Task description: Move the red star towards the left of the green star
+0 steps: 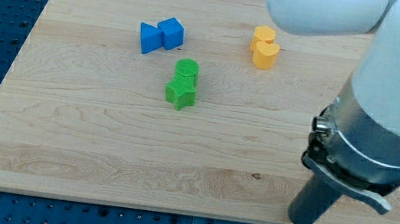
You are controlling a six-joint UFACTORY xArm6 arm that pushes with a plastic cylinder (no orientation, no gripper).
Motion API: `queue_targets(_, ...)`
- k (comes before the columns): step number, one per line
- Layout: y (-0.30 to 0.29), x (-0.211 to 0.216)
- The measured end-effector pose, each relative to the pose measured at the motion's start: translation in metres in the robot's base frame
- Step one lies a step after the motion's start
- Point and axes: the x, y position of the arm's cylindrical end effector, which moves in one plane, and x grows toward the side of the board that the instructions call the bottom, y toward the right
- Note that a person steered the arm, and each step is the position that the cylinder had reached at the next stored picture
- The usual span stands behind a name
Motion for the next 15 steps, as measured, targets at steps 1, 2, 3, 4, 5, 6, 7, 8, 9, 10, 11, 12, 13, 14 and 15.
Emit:
queue_targets(1,0.061,0.0)
queue_targets(2,0.079,0.0)
queue_targets(3,0.079,-0.015)
queue_targets(4,0.079,-0.019)
queue_targets(5,0.058,-0.035)
queue_targets(6,0.037,-0.056)
queue_targets(7,0.035,-0.059)
queue_targets(8,0.043,-0.068)
queue_targets(9,0.046,-0.068)
queue_targets(10,0.046,-0.069)
queue_targets(11,0.046,-0.079)
queue_targets(12,0.038,-0.086)
queue_targets(13,0.024,-0.111)
queue_targets(14,0.006,-0.123)
queue_targets(15,-0.019,-0.123)
